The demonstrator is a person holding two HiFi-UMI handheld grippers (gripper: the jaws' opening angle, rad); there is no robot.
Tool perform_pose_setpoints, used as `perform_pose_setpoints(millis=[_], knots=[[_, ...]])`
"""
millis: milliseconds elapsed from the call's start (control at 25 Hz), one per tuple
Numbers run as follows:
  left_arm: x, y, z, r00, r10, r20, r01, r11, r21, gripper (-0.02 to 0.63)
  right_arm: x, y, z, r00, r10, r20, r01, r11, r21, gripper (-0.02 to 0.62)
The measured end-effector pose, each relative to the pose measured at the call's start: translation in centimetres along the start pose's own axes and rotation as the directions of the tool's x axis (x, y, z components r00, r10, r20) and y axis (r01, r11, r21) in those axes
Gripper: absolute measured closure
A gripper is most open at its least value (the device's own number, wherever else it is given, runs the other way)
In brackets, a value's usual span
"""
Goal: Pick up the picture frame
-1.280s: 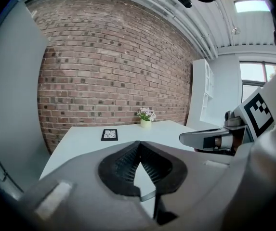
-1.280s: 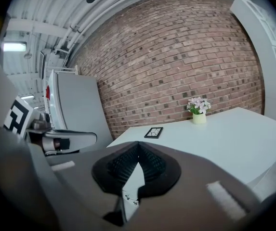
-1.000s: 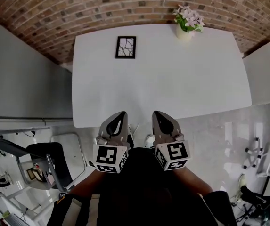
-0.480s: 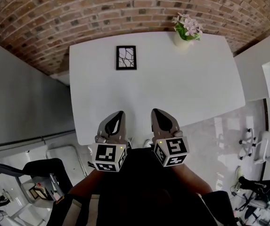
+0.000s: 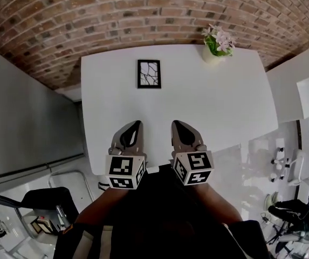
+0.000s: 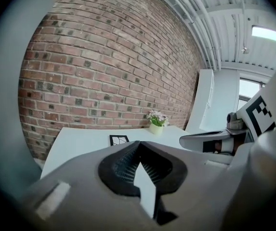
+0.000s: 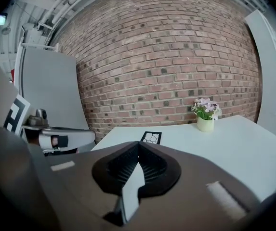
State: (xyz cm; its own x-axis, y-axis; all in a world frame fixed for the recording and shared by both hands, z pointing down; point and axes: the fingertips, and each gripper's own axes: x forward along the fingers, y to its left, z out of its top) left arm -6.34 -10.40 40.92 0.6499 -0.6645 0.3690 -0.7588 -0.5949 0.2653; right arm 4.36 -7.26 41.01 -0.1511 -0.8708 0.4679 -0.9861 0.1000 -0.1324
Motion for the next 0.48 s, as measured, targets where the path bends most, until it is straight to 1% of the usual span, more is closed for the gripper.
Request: perform_pose_setpoints(millis=[200, 320, 480], knots=[[2.8, 2.0, -0.2, 0.999, 0.045, -0.025, -0.045, 0.999, -0.013, 0.609, 3.5, -1.2, 0.1, 1.0, 0.008, -0.028, -0.008, 1.0, -0.007, 0.594], [4.9, 3.4, -0.2, 0.996, 0.082, -0.045, -0.084, 0.996, -0.021, 0.609, 5.9, -2.2, 0.0, 0.998, 0.015, -0.064, -0.016, 1.0, -0.011, 0.594], [7.8, 4.8, -0.1, 0.992, 0.104, -0.07, -0.108, 0.993, -0.048, 0.609, 9.3, -3.5, -0.4, 0.993, 0.032, -0.118, -0.034, 0.999, -0.011, 0.594]])
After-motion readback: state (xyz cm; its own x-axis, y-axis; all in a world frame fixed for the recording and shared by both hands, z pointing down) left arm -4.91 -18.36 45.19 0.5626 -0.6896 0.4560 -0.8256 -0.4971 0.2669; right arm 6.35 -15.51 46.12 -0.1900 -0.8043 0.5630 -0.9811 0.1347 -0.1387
